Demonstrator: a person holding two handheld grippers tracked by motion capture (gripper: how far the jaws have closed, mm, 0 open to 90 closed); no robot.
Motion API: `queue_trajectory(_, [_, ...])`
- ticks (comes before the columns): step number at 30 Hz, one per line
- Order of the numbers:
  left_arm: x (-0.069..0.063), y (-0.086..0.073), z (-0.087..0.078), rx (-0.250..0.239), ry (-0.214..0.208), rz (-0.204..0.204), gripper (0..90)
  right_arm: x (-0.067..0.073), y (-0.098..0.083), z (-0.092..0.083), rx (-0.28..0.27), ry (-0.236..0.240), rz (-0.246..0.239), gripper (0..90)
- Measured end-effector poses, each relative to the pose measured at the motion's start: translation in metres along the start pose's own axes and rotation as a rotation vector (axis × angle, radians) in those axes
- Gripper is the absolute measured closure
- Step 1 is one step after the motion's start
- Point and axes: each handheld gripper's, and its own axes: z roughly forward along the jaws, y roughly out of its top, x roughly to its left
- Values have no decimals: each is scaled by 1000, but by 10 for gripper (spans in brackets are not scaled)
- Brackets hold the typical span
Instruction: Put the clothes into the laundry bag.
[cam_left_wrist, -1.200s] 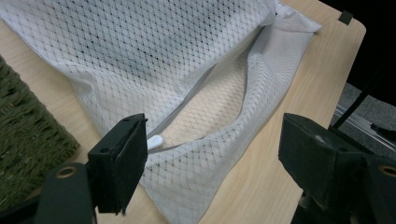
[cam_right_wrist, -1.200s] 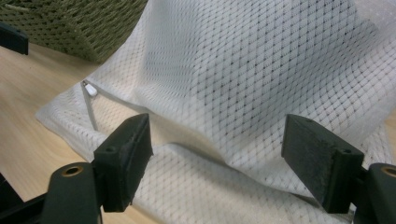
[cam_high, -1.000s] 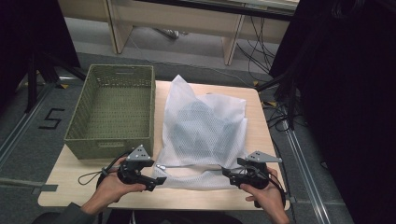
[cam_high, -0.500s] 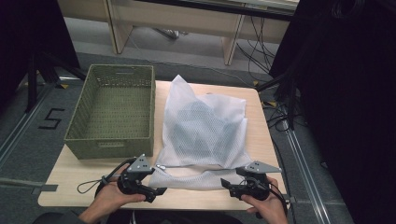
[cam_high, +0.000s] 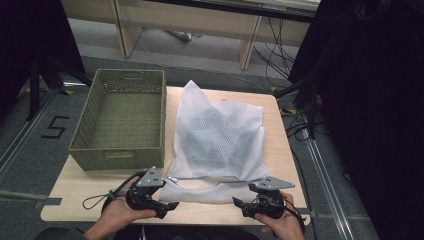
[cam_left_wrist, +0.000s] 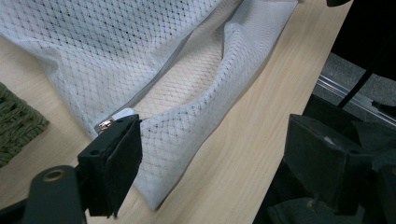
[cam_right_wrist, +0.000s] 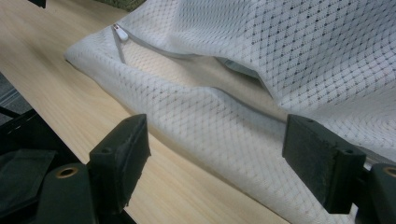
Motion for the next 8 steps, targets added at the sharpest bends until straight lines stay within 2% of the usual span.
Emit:
queue_trajectory(2, [0, 0, 0, 0, 2, 1, 189, 0, 0, 0, 2, 6, -2, 240])
queue_trajectory(4, [0, 0, 0, -4, 4, -15, 189, 0, 0, 0, 6, 7, 0, 240])
queue_trajectory(5, [0, 0, 0, -3, 3, -14, 190, 3, 0, 0, 13, -4, 26, 240])
queue_trajectory(6, [2, 0, 0, -3, 2, 7, 189, 2, 0, 0, 8, -3, 18, 240])
queue_trajectory(8, [0, 0, 0, -14, 4, -13, 189, 2, 0, 0, 13, -3, 29, 240])
